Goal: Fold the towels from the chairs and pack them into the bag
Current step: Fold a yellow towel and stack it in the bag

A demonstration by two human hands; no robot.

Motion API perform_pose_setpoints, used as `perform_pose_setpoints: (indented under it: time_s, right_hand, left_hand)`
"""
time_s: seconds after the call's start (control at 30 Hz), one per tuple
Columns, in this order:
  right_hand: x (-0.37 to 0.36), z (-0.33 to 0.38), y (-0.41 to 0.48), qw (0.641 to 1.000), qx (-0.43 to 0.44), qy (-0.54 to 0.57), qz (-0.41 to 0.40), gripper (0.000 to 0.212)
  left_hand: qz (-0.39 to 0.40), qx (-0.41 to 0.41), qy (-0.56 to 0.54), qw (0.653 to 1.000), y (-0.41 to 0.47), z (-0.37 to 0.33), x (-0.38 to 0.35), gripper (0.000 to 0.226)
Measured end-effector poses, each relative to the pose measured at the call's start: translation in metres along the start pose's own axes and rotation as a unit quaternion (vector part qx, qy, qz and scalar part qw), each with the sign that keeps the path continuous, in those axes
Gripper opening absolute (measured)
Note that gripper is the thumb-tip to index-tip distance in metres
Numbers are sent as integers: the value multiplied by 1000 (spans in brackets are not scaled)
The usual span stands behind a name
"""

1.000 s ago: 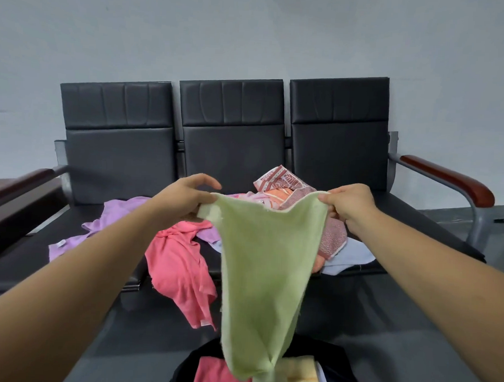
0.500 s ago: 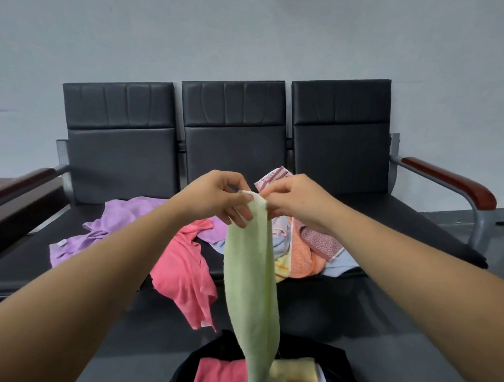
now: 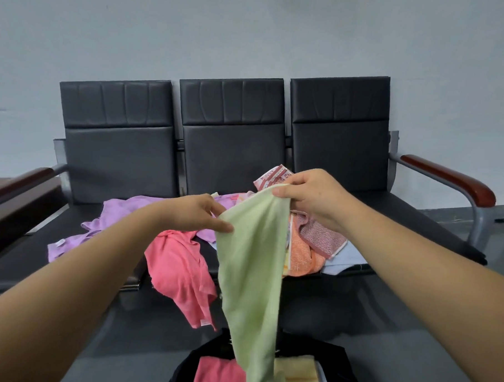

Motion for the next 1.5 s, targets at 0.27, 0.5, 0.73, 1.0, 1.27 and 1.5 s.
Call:
perform_pose_setpoints:
  time_s: [0.27,0.5,0.73,1.0,1.27,1.5]
  right_hand:
    - [32,-30,7,972,-47,-223,-54,7]
    - [49,42,24,981,63,162,-91,14]
    - [52,7,26,980,29,-180,-83,21]
    - [50,22,19,992,69,-76,-71,17]
    - [0,5,16,989,-4,105,107,6]
    - [5,12,32,969,27,244,-2,6]
  left_hand:
    - [-174,-19,129,976,9,-3,12,24]
    - [-252,-169,-341,890,-6,-38,65,17]
    - [-236,-62,-188,952,7,-29,42,16]
    - [-230,-90,-263,933,4,-51,36,22]
    - [-218,-111,-305,921,15,-61,26,16]
    - [-15,-97,-442,891,26,-25,-26,34]
Point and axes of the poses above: each hand's wrist, its own y-axis towards the middle knuckle, its own x-axis out of the back of the hand, z = x × y, the point moved 4 cm from there along y, towards the middle knuckle, and after that the axes turned 6 degrees about x, right-handed, at the moved point
